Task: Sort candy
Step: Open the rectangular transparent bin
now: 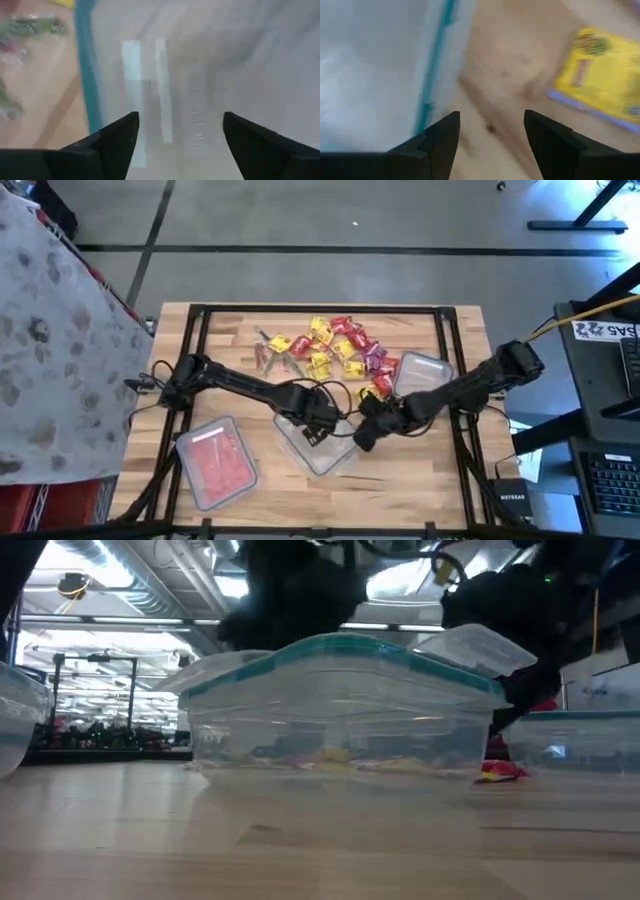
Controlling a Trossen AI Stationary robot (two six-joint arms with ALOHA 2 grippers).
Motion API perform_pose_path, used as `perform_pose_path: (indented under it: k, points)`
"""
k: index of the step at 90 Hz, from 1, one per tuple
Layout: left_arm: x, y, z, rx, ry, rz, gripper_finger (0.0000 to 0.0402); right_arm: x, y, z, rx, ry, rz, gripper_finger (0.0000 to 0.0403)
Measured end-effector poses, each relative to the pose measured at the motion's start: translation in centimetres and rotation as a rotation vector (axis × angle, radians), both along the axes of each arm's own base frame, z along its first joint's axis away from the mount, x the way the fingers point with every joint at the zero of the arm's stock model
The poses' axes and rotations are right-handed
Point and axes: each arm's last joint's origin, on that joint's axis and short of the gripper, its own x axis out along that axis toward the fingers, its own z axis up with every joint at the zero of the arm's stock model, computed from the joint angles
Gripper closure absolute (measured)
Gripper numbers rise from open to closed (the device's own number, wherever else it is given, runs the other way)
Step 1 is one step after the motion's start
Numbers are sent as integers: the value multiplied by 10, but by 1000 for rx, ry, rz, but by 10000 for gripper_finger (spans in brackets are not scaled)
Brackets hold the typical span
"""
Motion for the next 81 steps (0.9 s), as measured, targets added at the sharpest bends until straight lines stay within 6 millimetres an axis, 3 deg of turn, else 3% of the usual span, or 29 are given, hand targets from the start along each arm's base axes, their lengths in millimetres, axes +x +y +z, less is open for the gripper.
perform_pose_path:
  k: [12,28,44,54,63,81]
  points:
    - [-1,5,-9,-29,14,-28,128,12,22,-6,119,-98,106,194]
    - [15,8,-3,-23,-99,-115,128,23,60,-6,264,-285,277,194]
    - [21,8,11,-11,-126,-159,128,7,73,-7,211,-228,342,194]
    - [23,5,21,-14,-131,-170,128,-5,70,7,127,-217,289,194]
    - [20,0,28,-30,-128,-145,128,-16,54,9,40,-125,161,194]
    - [13,5,10,-107,-24,-75,128,-25,4,10,-66,60,-136,194]
